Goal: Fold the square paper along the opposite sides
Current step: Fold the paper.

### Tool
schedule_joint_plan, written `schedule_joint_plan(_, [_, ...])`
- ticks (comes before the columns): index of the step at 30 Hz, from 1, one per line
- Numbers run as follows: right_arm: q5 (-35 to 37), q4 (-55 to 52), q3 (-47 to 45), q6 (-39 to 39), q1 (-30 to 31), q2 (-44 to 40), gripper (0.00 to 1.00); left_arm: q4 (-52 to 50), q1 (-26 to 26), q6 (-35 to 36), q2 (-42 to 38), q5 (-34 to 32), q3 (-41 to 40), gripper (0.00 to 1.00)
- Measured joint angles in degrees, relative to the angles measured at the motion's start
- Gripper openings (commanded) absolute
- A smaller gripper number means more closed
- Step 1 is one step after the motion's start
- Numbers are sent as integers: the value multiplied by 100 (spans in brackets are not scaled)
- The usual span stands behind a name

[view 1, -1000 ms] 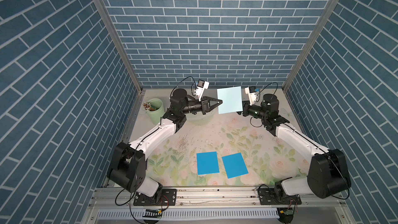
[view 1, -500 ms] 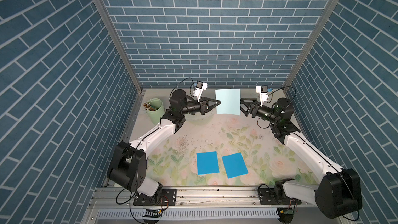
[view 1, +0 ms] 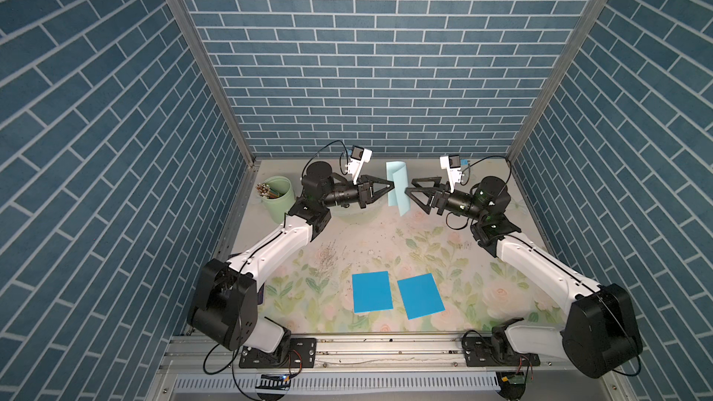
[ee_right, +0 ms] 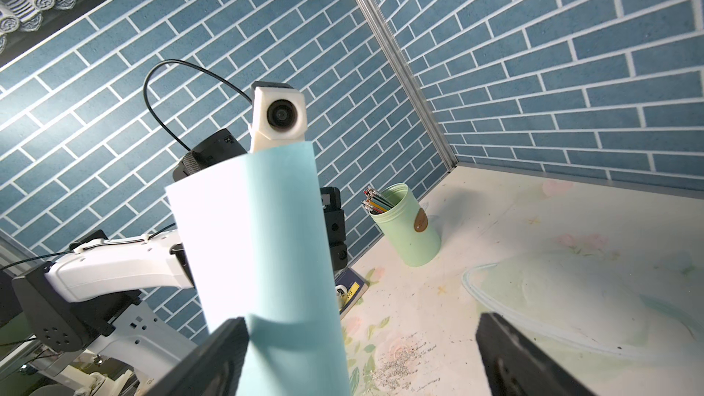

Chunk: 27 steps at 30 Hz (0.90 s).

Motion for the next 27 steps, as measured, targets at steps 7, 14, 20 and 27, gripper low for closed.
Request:
schedule_joint_plan(7, [-103,247,90,186,9,133,87,-39,-2,90,-79,48,-59,0])
schedule_joint_plan(14, [-280,610,90,420,20,232,74,-39,-2,109,-92,92,-59,0])
schedule_joint_plan(20, [-542,1008,90,710,33,378,71,-39,-2,107,-94,109,-59,0])
schedule_joint_plan(27, [-774,1156,90,881,87,466,64,-39,-17,107,-186,127,-59,0])
